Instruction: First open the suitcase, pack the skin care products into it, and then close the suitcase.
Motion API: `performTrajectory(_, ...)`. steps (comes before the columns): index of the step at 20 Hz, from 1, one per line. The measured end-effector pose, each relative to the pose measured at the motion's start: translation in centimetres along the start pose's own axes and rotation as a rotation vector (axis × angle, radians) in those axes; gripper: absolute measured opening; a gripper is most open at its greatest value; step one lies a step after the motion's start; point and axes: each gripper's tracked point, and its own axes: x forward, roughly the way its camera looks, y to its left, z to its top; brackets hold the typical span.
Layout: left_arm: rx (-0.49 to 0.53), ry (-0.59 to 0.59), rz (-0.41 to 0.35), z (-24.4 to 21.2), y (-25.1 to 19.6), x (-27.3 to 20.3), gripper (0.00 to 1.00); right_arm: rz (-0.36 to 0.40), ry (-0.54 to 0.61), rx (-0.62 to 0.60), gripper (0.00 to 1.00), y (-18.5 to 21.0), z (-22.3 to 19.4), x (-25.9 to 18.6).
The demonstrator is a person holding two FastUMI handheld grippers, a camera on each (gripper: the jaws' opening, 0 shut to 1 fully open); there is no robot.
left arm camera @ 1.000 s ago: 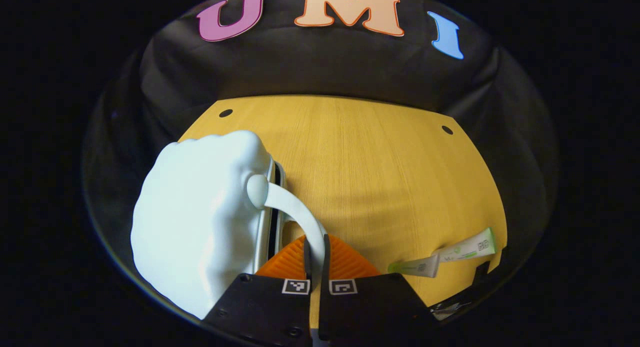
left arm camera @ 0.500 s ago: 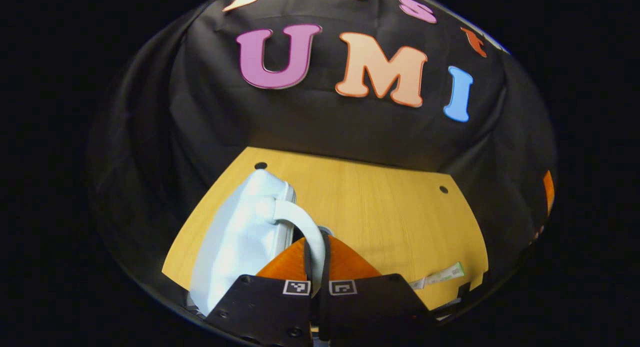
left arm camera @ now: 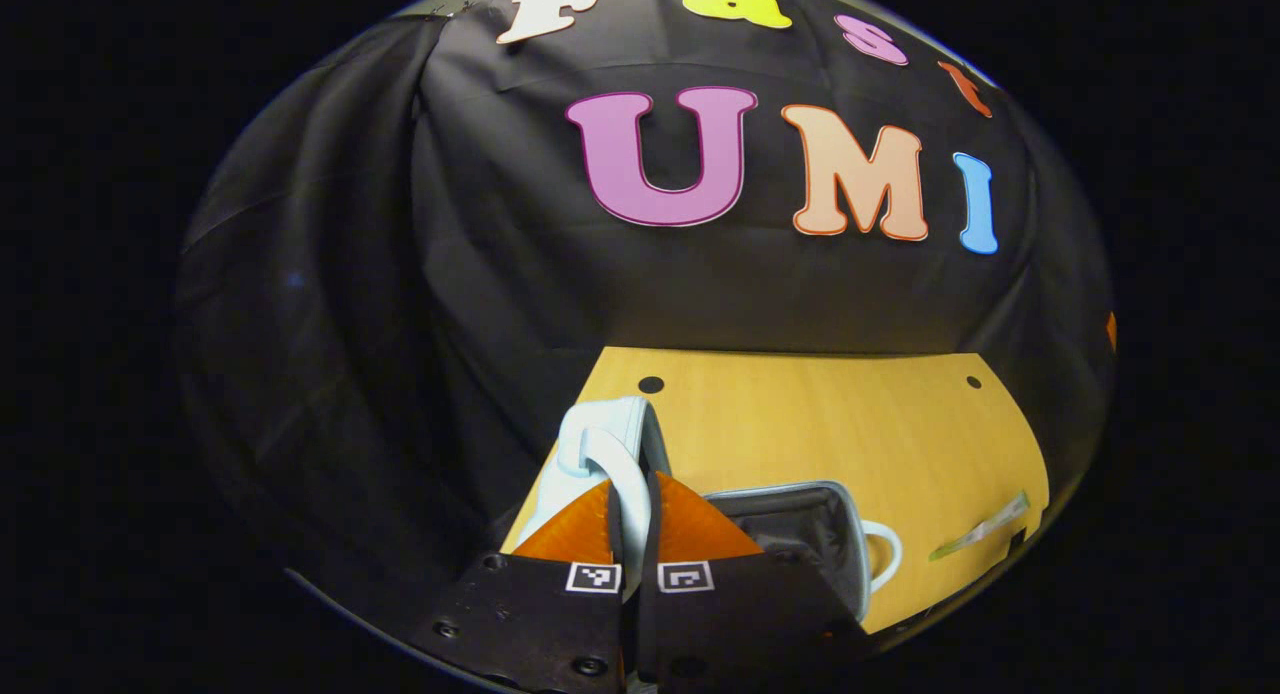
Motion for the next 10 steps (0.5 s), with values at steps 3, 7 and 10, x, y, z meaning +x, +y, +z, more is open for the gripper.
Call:
performTrajectory(3,0.008,0.013,0.037,-2.1,5.8,2.2,0.00,-0.053,-0.014,-0.006,0.97,0.7,0.4,-0.1)
performTrajectory(7,-0.016,0.072,0.085,-5.9,13.3,4.9,0.00,-0.116,-0.076,-0.068,0.97,0.6,2.7,-0.5)
performTrajectory(10,-0.041,0.134,0.096,-9.5,16.0,7.7,0.00,-0.148,-0.121,-0.125,0.96,0.5,4.2,-0.7)
